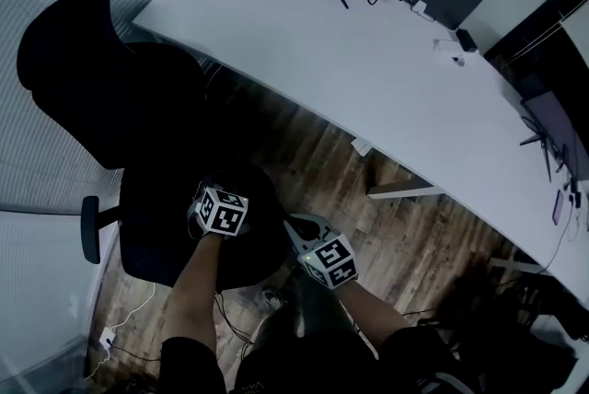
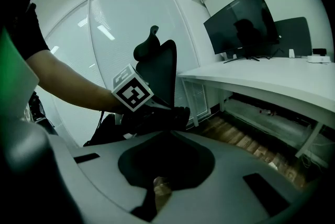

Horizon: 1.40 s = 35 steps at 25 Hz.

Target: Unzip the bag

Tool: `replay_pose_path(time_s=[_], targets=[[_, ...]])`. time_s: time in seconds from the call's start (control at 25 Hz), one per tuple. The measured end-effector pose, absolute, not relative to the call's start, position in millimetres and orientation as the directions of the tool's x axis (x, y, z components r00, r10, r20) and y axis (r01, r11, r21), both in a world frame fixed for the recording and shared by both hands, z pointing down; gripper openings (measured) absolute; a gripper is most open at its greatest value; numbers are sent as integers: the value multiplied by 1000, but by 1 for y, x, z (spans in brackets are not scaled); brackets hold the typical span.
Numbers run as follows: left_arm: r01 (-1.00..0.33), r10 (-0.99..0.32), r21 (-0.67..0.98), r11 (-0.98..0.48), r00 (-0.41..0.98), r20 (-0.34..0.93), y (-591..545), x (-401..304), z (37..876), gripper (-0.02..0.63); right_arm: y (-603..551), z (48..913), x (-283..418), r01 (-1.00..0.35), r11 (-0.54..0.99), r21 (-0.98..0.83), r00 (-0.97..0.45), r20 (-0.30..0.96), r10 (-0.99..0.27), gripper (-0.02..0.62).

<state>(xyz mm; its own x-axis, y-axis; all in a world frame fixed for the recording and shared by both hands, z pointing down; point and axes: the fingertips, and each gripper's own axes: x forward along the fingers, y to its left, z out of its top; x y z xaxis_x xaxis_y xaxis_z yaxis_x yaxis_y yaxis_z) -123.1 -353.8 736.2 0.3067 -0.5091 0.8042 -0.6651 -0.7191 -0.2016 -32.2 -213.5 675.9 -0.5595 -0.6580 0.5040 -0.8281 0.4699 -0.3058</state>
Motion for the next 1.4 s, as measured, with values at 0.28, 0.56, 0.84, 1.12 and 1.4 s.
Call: replay_pose_path(time_s=[0.28,0.56,0.84,1.12,1.4], targets=[[-653,-507,-212,-728,304,806,-344,-123,739,69,-174,672,-39,-847,429,-314,-531,507,-679,43],[-645,-507,-220,-732,300,808,-339,-124,740,69,-137,668,-46,-860,393,-326,-510,510,-692,43],[-631,-513,-241,-738,292,807,-338,-124,741,69,-112,659,-54,-868,366,-337,-495,509,-705,43],[-625,-503,-236,-745,294,813,-336,-124,745,69,-89,655,-64,-872,344,-348,-483,501,-718,43],[-625,-502,-239,-743,283,817,-335,-123,747,69,-62,654,-71,-871,335,-358,-483,505,-716,43]])
